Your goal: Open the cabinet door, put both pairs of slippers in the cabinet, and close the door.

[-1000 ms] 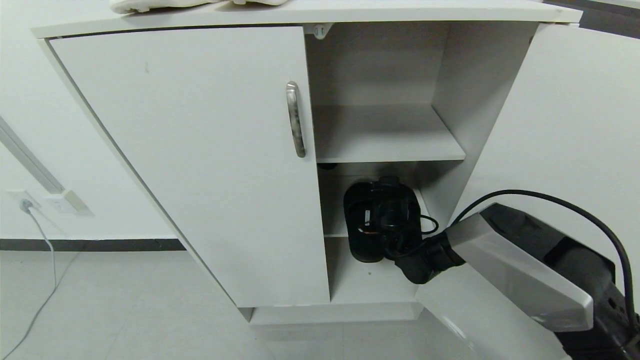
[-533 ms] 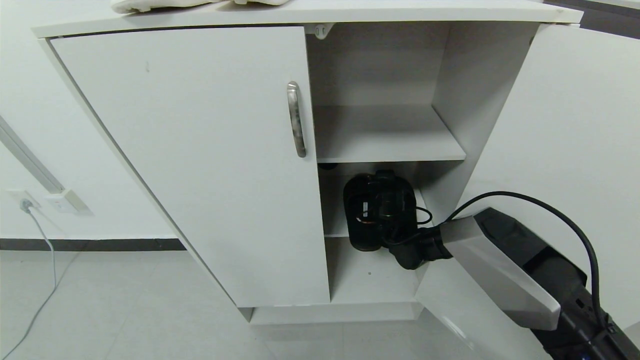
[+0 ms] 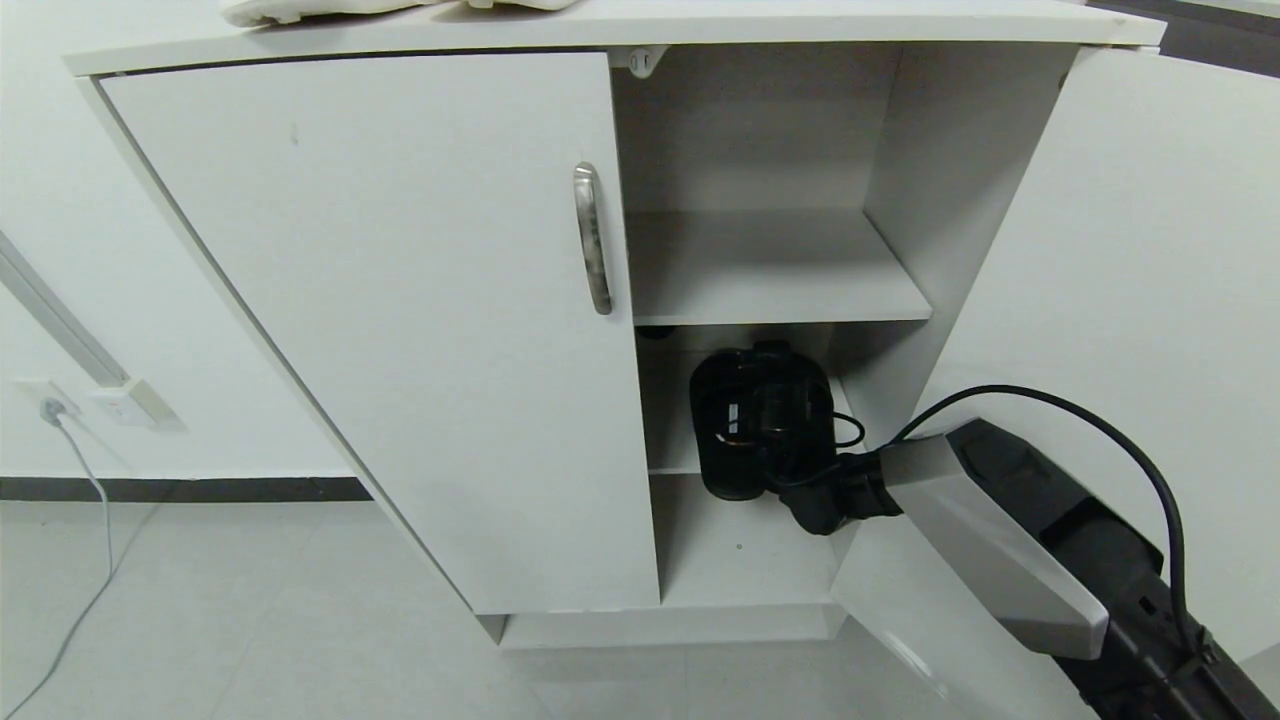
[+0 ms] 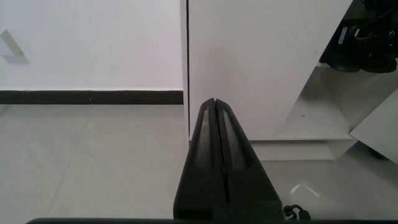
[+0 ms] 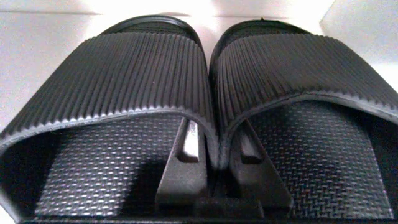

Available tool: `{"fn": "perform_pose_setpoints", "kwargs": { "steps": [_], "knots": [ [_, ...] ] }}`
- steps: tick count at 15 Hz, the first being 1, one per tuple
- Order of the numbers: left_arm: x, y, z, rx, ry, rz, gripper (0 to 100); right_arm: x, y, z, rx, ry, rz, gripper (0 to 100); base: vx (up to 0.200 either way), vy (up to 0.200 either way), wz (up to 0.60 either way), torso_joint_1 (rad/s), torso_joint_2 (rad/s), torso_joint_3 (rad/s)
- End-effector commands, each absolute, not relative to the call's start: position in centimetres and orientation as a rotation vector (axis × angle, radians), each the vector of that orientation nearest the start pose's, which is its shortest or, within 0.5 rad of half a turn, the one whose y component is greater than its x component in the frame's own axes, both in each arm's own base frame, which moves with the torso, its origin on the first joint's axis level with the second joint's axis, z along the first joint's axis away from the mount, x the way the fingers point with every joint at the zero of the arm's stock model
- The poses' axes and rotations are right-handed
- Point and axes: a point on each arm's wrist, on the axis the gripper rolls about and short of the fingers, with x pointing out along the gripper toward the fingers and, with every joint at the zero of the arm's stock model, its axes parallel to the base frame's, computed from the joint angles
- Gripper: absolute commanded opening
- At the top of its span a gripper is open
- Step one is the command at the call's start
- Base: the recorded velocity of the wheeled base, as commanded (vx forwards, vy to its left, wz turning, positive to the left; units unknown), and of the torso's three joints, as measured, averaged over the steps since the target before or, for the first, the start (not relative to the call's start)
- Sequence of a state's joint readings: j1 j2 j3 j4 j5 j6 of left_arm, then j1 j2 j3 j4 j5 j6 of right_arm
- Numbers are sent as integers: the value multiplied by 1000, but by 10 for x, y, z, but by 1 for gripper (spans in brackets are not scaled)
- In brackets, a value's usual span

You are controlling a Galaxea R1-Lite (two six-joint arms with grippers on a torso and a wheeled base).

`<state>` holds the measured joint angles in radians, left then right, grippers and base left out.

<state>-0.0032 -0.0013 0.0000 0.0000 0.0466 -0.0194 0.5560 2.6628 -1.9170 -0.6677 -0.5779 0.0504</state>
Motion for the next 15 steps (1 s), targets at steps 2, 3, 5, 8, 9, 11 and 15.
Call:
{"fn": "perform_pose_setpoints", "kwargs": {
  "steps": [2, 3, 5, 8, 9, 11, 15],
  "knots": [
    [-23, 1, 75, -20, 0, 44, 0, 470, 277, 69, 10, 63, -25, 0, 0, 0, 0, 0, 0, 0],
    [-23, 1, 75, -20, 0, 44, 0, 470, 277, 68, 9, 64, -25, 0, 0, 0, 0, 0, 0, 0],
    [-23, 1, 75, -20, 0, 46, 0, 470, 277, 66, 8, 67, -25, 0, 0, 0, 0, 0, 0, 0],
    [-23, 1, 75, -20, 0, 46, 0, 473, 279, 64, 7, 65, -25, 0, 0, 0, 0, 0, 0, 0],
    [-23, 1, 75, -20, 0, 46, 0, 473, 279, 62, 3, 74, -25, 0, 0, 0, 0, 0, 0, 0],
    [-23, 1, 75, -20, 0, 48, 0, 473, 279, 62, 3, 74, -25, 0, 0, 0, 0, 0, 0, 0],
    [-23, 1, 75, -21, -1, 48, 0, 472, 279, 62, 4, 74, -28, 100, 0, 0, 0, 0, 0, 0]
  ]
}}
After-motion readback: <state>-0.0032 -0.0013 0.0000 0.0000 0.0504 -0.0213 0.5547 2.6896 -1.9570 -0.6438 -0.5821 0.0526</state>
